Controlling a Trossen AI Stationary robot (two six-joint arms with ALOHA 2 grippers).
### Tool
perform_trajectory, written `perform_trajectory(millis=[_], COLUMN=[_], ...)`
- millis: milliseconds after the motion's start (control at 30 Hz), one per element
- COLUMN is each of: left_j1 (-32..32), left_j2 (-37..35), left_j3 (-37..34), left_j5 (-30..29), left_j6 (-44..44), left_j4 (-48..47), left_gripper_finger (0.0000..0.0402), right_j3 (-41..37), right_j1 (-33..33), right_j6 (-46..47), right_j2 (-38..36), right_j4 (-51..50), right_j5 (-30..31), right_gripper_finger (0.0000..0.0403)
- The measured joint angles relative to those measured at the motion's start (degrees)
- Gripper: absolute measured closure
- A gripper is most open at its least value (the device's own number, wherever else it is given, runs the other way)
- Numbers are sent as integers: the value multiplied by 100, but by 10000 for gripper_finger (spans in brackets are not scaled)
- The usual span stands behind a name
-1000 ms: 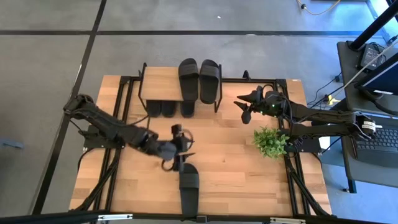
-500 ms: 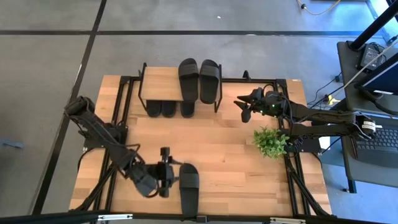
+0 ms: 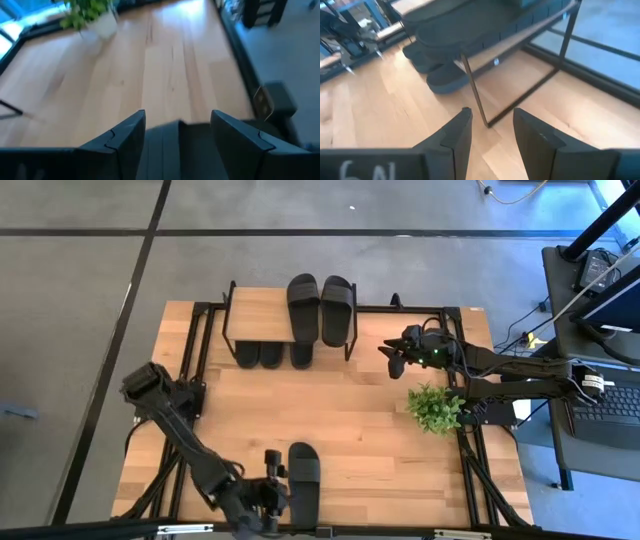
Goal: Pick and place slides into the shelf
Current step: Put the black slipper under the shelf
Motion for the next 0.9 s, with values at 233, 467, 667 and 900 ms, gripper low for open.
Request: perform_trajectory(millis=[233,467,667,900], left_j1=[45,199,440,756], left_j2=[949,1490,1669,1718], left_j3=[1110,1374,1374,1374], left_j5=[227,648,761,1127], left_j6=[-799,-1375,-1628,-1603], left_j4=[-1518,-2148,-2640,-2951], left_gripper_finger=[185,185,185,185], right_j3=[0,0,0,0], right_j1=[4,4,7,7], right_j6=[143,141,139,119], right_j2=[2,2,2,2], right_j4=[-335,-337,-337,-336], right_j5=[-7,-7,-6,-5], right_gripper_finger=[257,257,257,257])
